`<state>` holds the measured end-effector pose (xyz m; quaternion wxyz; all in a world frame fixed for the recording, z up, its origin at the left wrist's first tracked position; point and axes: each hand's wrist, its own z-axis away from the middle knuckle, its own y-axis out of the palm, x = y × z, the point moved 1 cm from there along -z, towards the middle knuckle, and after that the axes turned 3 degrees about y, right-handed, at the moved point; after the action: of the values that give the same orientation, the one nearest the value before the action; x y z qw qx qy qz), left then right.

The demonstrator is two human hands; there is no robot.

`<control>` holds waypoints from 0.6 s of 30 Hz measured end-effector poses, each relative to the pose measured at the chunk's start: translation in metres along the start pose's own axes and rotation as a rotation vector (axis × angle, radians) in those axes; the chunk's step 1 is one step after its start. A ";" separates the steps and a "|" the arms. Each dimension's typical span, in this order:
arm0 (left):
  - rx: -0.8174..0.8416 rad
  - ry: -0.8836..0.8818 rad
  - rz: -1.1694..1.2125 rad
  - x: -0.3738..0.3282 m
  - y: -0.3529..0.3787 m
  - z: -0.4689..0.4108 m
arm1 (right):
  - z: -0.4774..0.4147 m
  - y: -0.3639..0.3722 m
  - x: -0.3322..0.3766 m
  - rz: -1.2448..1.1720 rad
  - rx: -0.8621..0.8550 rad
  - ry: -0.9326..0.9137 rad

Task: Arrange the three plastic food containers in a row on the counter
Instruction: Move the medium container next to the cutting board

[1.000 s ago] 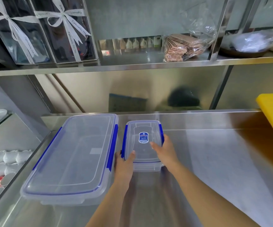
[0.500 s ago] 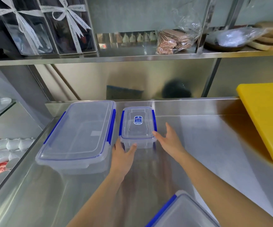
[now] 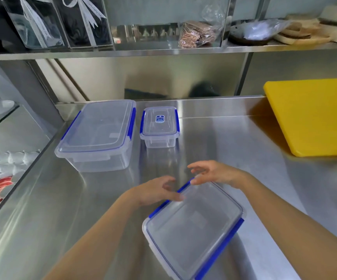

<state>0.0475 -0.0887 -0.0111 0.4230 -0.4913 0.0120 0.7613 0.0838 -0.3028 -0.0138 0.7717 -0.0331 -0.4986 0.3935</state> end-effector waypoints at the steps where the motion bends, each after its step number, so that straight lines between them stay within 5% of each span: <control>1: 0.051 -0.007 -0.030 0.003 0.004 0.001 | 0.004 0.003 -0.001 0.019 0.018 -0.006; 8: 0.009 0.066 -0.171 0.011 0.019 0.000 | 0.015 0.010 -0.019 0.094 -0.136 -0.028; 10: -0.153 0.018 -0.336 0.008 0.017 -0.003 | 0.021 0.007 -0.030 0.087 -0.251 -0.031; 14: -0.849 -0.027 -0.779 0.001 0.026 -0.010 | 0.031 -0.002 -0.055 0.172 -0.579 0.115; 16: -1.048 -0.001 -0.602 -0.002 0.035 -0.016 | 0.039 -0.001 -0.058 0.301 -0.691 0.253; 18: -0.982 -0.105 -0.335 -0.003 0.043 -0.021 | 0.047 0.003 -0.060 0.414 -0.764 0.315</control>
<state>0.0352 -0.1276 -0.0370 0.2588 -0.5883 -0.4465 0.6226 0.0329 -0.3549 -0.0362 0.6757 -0.4734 -0.4675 0.3174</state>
